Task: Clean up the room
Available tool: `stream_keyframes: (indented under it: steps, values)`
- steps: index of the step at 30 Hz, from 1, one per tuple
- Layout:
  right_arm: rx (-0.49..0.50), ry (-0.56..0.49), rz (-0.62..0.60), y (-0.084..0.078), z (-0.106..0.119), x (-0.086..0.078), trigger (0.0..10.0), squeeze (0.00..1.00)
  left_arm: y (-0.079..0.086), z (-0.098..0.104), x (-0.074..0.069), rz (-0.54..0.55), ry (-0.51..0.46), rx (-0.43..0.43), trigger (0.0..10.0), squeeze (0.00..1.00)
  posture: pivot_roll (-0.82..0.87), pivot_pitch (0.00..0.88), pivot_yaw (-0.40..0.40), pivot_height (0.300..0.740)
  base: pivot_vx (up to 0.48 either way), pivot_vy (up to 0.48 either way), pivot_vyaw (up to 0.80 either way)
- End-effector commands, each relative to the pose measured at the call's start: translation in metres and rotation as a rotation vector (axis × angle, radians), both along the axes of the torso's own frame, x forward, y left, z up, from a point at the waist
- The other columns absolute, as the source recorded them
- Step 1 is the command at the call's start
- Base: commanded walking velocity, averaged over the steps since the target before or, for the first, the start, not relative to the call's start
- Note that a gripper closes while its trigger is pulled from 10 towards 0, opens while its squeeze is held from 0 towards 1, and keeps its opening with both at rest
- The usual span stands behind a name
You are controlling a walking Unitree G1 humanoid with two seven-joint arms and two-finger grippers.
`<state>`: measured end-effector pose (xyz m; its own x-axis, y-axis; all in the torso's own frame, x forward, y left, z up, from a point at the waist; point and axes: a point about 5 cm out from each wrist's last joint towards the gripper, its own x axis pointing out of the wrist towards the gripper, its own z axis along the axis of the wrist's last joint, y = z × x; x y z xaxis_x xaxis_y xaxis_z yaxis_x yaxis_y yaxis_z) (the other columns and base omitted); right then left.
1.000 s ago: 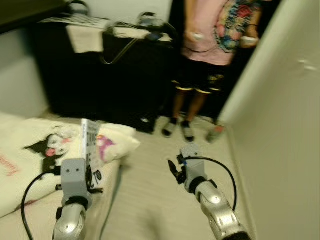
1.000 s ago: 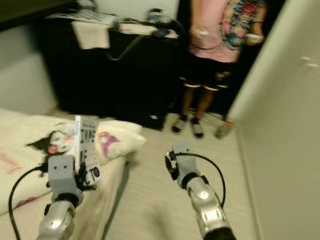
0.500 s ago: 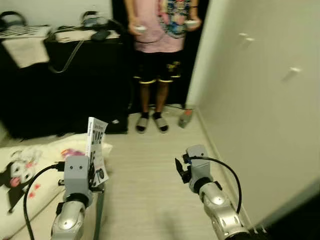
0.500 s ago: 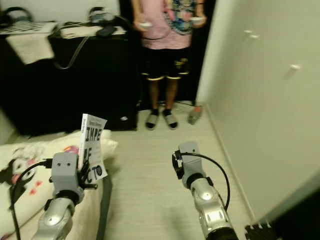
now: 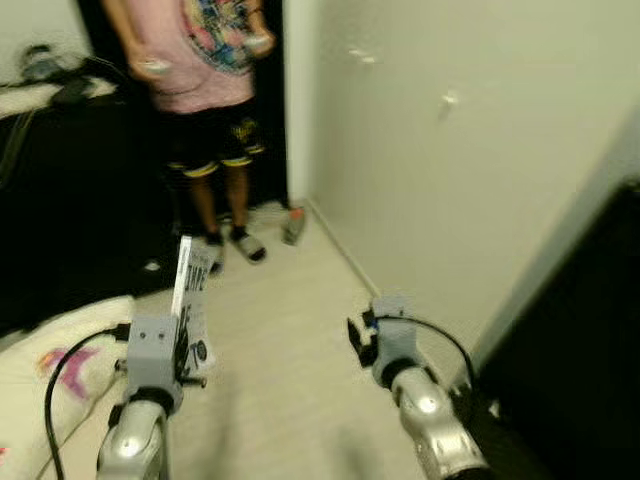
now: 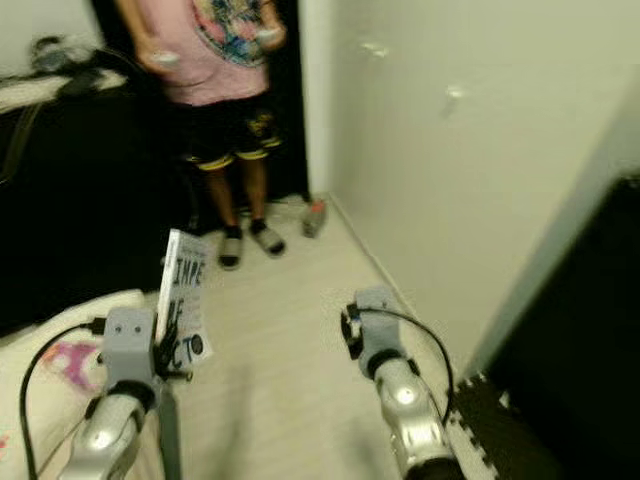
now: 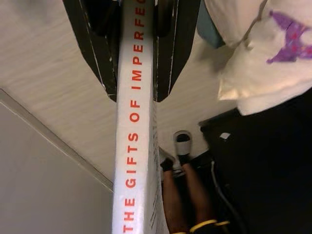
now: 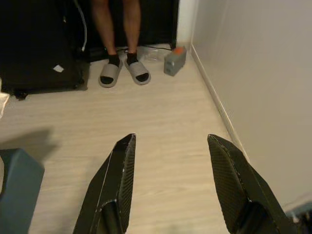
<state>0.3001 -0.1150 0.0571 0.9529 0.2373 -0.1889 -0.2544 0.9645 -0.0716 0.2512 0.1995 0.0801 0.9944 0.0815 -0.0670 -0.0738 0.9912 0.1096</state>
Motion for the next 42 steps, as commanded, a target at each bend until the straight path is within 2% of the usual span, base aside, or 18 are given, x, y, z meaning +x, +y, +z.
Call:
stream_keyframes:
  steps: [1,19,42]
  values:
    - [-0.004,0.000,-0.005,-0.001,-0.002,-0.001,10.0,0.00,0.003,0.005,0.002,0.002,-0.016,0.018,10.0,0.00,0.00,0.068,0.056,0.740,0.000,0.000,-0.80]
    - [-0.034,-0.009,0.031,-0.004,0.001,0.002,10.0,0.00,-0.007,0.000,0.004,0.020,-0.020,-0.024,10.0,0.00,-0.04,0.069,-0.001,0.740,0.000,0.000,-0.80]
    - [-0.037,-0.012,0.068,-0.003,0.003,0.001,10.0,0.00,-0.011,-0.003,0.001,0.018,-0.015,-0.041,10.0,0.00,-0.05,0.080,-0.009,0.740,0.000,0.000,-0.80]
